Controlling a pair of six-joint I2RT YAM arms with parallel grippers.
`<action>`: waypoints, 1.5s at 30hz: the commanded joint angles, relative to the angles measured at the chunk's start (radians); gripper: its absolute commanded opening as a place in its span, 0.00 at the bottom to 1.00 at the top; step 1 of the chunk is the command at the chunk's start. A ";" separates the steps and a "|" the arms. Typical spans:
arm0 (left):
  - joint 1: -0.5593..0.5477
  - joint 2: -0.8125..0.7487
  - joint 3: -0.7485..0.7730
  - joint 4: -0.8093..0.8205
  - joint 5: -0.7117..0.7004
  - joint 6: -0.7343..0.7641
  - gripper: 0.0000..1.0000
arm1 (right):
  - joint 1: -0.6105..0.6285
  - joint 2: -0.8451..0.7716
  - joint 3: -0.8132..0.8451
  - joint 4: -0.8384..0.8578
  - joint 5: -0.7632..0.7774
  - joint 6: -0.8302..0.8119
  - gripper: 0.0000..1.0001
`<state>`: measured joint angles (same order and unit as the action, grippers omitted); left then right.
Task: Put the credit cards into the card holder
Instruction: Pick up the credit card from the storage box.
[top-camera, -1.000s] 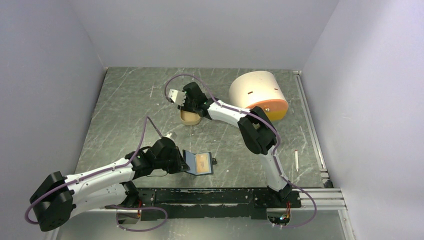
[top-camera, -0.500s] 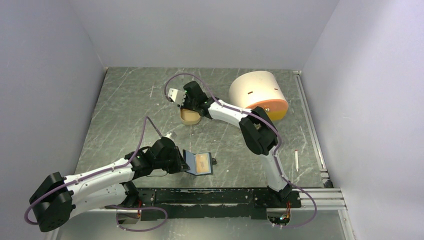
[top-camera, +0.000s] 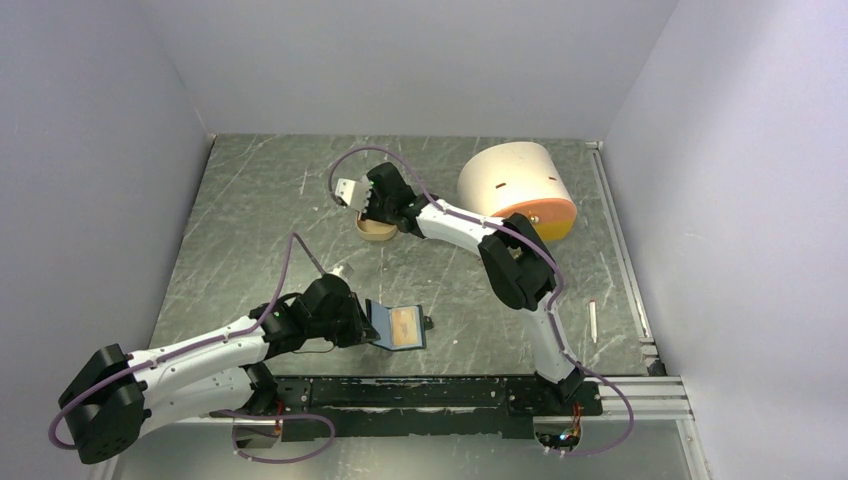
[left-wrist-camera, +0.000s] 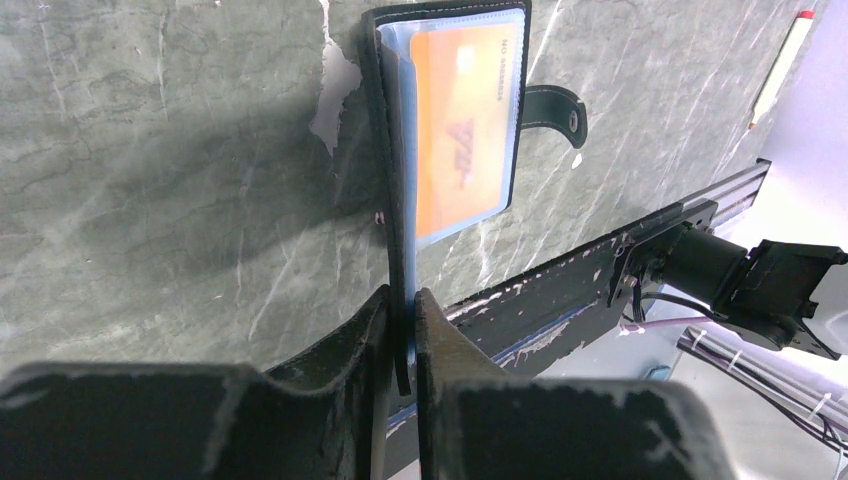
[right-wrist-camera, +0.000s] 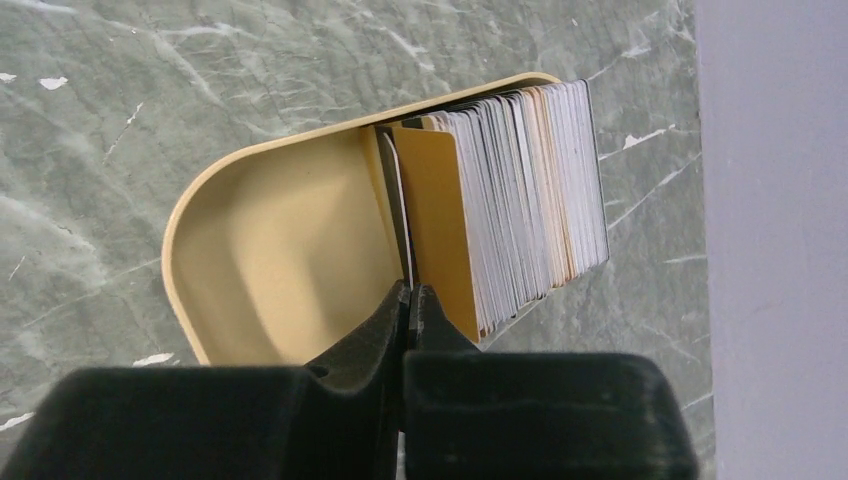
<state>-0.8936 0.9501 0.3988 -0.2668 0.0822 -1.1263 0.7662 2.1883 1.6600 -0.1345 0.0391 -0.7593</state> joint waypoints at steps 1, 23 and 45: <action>0.004 -0.009 -0.004 0.004 -0.006 -0.003 0.18 | -0.007 -0.058 -0.005 0.007 -0.018 -0.002 0.00; 0.004 0.003 -0.011 0.008 -0.013 -0.008 0.17 | -0.008 -0.198 -0.069 -0.021 -0.047 0.193 0.00; 0.136 0.146 -0.073 0.279 0.233 -0.030 0.14 | 0.136 -0.936 -0.676 -0.022 0.006 1.115 0.00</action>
<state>-0.7704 1.0546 0.3271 -0.0834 0.2371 -1.1519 0.8680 1.3567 1.1107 -0.1799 0.0307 0.1032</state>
